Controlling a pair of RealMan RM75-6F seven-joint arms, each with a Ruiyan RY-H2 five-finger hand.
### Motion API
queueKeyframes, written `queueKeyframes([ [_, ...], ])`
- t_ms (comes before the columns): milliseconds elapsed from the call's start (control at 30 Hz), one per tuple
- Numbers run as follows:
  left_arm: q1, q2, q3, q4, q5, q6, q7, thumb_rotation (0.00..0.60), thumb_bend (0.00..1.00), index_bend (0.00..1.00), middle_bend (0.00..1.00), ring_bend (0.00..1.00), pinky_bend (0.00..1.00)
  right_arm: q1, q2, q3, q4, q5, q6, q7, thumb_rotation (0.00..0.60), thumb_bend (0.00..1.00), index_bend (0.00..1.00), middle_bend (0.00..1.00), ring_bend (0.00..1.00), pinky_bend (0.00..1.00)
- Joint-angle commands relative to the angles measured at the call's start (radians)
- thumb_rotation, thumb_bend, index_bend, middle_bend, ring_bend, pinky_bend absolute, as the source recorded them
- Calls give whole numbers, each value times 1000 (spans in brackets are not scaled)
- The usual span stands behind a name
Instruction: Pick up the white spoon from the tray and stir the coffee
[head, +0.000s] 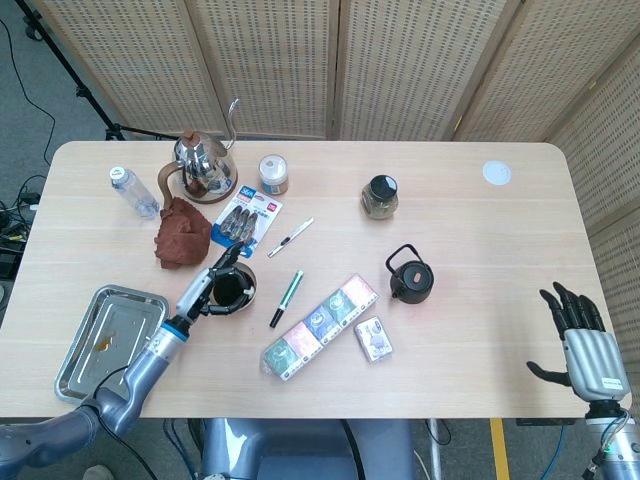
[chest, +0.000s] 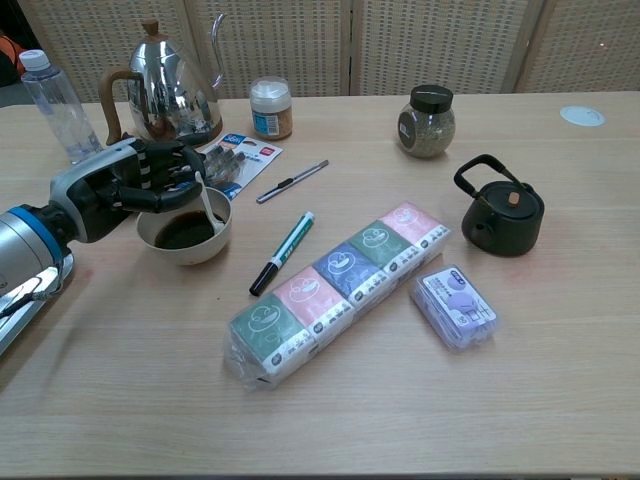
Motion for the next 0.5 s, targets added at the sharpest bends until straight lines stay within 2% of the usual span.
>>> queueKeyframes([
  [33,3,3,2,4,-1,1,-3,600,478,660,0,0,0,0,0,-1,0,0,-1,-1,600,0,0,0,0,0],
  [300,3,2,-15,40,-12,5,3,600,479,660,0,0,0,1,-4,-1,1,3,-5,-7,600,0,0,0,0,0],
  [500,-22,-13,-34,64,-25,-29,21,600,478,659,0,0,0,2,-5,1,2,6,-4,-6,600,0,0,0,0,0],
])
